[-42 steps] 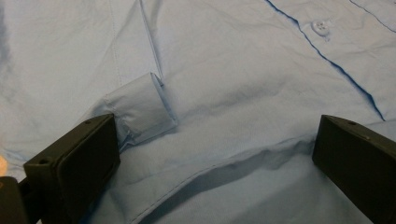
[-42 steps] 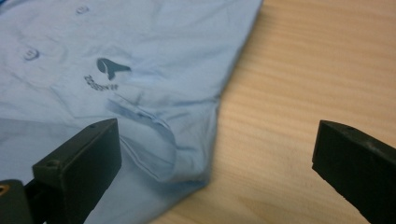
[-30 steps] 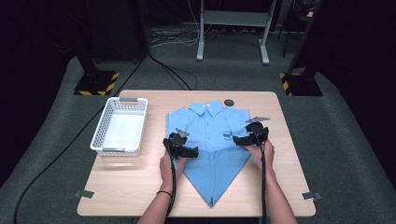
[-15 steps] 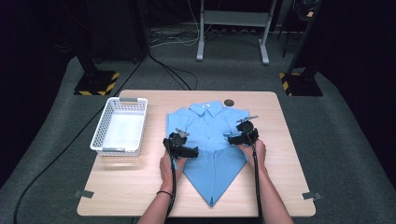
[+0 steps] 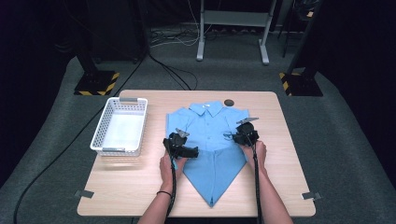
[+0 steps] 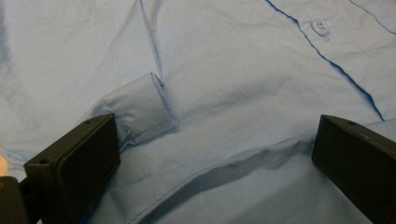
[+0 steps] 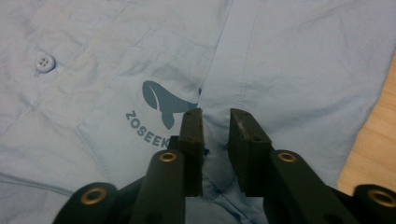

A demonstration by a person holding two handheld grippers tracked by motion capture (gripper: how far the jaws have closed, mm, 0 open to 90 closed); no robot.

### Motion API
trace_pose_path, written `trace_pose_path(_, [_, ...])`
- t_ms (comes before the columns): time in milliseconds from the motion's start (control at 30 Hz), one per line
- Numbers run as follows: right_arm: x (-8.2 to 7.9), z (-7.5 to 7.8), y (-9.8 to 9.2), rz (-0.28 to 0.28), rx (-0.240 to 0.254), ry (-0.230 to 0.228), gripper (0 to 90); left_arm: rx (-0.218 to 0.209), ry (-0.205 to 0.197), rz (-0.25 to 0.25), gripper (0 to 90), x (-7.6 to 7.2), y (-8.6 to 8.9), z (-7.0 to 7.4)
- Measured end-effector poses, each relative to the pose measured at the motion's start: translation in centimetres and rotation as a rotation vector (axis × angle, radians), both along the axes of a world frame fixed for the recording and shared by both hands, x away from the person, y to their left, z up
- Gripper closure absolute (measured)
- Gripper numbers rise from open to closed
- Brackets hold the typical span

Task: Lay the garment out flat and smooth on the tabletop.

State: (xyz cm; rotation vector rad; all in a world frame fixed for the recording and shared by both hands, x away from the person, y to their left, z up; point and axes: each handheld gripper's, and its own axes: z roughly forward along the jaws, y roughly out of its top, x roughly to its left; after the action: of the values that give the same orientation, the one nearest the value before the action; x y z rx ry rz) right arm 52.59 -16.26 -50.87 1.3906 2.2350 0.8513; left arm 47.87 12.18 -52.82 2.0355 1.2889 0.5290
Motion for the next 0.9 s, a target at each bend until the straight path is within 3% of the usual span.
trace_pose_path(100, [0.0, -0.1, -0.3, -0.01, 0.01, -0.009, 82.4, 0.0, 0.0, 0.0, 0.6, 0.0, 0.0, 0.0])
trace_pose_path(267, [-0.2, -0.2, -0.2, -0.011, -0.023, -0.036, 86.1, 0.0, 0.0, 0.0, 0.6, 0.0, 0.0, 0.0])
trace_pose_path(900, [-0.8, 1.3, -2.2, -0.053, 0.007, -0.105, 86.2, 0.0, 0.0, 0.0, 0.6, 0.0, 0.0, 0.0])
